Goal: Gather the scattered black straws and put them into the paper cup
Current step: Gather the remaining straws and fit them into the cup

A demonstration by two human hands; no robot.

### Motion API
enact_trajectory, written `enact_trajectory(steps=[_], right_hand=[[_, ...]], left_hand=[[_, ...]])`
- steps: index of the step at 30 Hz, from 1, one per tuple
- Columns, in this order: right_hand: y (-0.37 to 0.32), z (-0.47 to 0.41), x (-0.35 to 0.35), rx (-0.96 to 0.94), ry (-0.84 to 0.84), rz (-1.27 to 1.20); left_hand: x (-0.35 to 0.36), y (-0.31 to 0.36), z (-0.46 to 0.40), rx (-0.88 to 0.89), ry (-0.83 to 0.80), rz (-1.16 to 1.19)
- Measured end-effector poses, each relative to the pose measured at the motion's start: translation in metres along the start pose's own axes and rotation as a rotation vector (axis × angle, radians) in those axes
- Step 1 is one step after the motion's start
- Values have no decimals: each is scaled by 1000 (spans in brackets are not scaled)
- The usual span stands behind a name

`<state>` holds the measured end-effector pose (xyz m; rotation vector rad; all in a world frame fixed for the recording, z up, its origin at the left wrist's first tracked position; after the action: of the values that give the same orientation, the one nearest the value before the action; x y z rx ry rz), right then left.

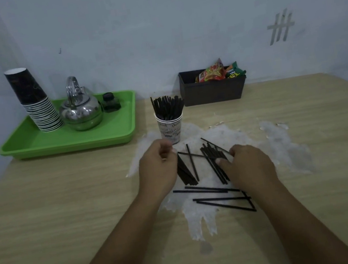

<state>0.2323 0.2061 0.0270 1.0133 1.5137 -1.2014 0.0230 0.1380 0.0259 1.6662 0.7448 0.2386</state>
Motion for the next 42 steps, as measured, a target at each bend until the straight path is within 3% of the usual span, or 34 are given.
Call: enact_trajectory(steps=[7,16,26,42], right_hand=[[-15,18,4,-22,-30,103],[-30,10,6,-36,-66,40],[-36,9,7,-54,-97,31],[-48,21,11,-171,2,258]], left_hand=[[16,3,19,294,-98,-381],[19,-3,18,331,-116,-443],[35,-11,22,330,-344,-650],[21,2,19,399,-252,-517]])
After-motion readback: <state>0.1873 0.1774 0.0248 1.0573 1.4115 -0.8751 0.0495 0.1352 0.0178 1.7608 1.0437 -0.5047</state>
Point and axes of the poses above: each hand's wrist, its own z-axis away from the middle knuckle, its own x-axis out of the palm, y = z × x, the point moved 5 cm from there along -z, towards the middle knuckle, and after that the axes turned 6 degrees about z, right-handed, at the moved point
